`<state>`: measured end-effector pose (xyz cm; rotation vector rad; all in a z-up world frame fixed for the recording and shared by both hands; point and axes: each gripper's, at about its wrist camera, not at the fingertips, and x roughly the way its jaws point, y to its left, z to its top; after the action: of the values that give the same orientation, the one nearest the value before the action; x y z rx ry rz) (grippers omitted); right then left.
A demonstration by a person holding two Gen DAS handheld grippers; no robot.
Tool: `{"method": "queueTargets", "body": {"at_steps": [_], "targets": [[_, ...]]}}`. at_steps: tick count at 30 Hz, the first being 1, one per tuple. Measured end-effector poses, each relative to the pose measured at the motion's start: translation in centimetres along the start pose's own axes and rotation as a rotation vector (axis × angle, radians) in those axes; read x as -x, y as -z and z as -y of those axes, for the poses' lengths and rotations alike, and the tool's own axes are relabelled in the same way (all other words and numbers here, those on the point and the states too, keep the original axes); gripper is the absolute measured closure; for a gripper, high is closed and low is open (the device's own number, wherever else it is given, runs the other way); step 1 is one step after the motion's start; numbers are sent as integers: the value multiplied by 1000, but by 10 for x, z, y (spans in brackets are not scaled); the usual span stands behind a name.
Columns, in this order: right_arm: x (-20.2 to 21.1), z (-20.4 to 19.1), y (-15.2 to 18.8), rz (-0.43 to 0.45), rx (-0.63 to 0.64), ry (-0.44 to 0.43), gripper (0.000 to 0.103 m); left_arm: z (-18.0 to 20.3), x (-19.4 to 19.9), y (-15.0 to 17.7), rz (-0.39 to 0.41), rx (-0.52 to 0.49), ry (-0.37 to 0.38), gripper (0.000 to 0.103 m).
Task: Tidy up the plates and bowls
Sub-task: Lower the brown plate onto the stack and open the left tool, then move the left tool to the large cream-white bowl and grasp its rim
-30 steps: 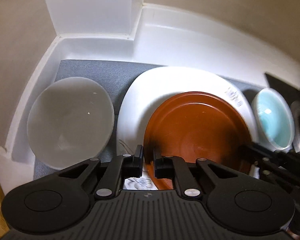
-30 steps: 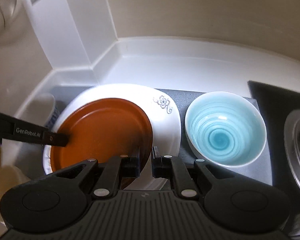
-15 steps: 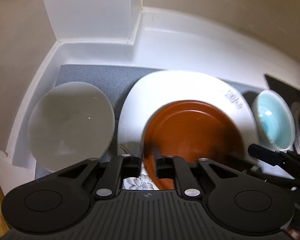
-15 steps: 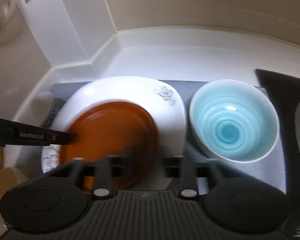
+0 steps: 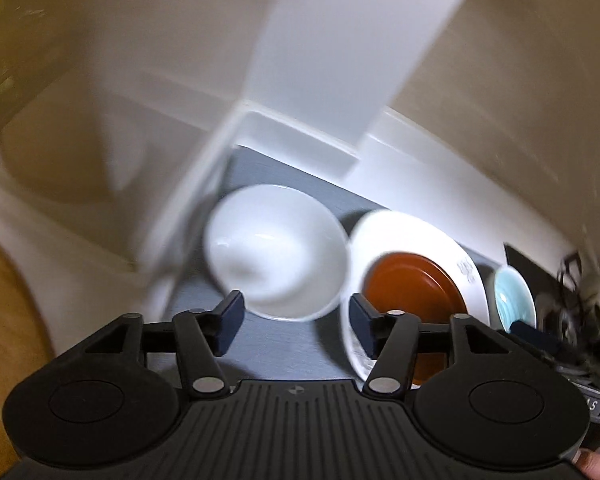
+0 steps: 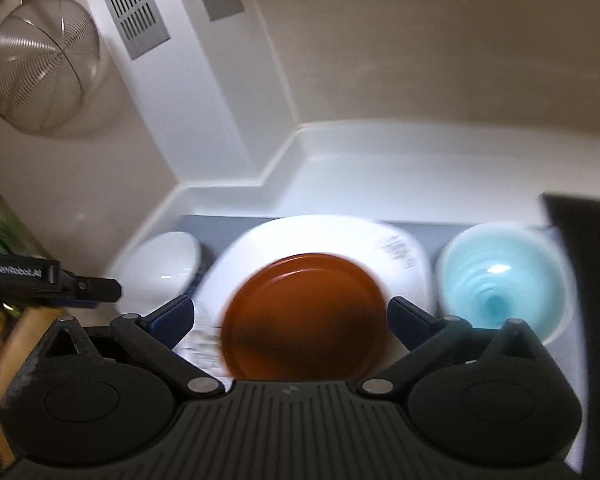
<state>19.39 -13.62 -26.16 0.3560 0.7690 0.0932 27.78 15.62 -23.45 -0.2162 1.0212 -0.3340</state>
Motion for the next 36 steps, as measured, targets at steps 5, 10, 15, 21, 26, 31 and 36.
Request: {"method": "queueTargets", "body": {"at_steps": [5, 10, 15, 21, 26, 31, 36], "targets": [[-15, -37, -2, -17, 125, -68, 1, -32, -4, -4, 5, 94, 2, 29], [-30, -71, -12, -6, 218, -96, 10, -47, -18, -4, 9, 133, -18, 42], [-59, -82, -21, -45, 232, -97, 45, -53, -32, -1, 15, 132, -18, 69], [-90, -88, -22, -84, 227, -97, 57, -55, -53, -2, -9, 164, -21, 83], [-104, -90, -29, -92, 215, -108, 68, -48, -48, -3, -11, 145, -43, 88], [-117, -95, -27, -131, 244, -75, 82, -52, -41, -1, -26, 187, -51, 89], [-111, -99, -25, -205, 236, -70, 88, -46, -16, 10, -10, 151, -79, 92]]}}
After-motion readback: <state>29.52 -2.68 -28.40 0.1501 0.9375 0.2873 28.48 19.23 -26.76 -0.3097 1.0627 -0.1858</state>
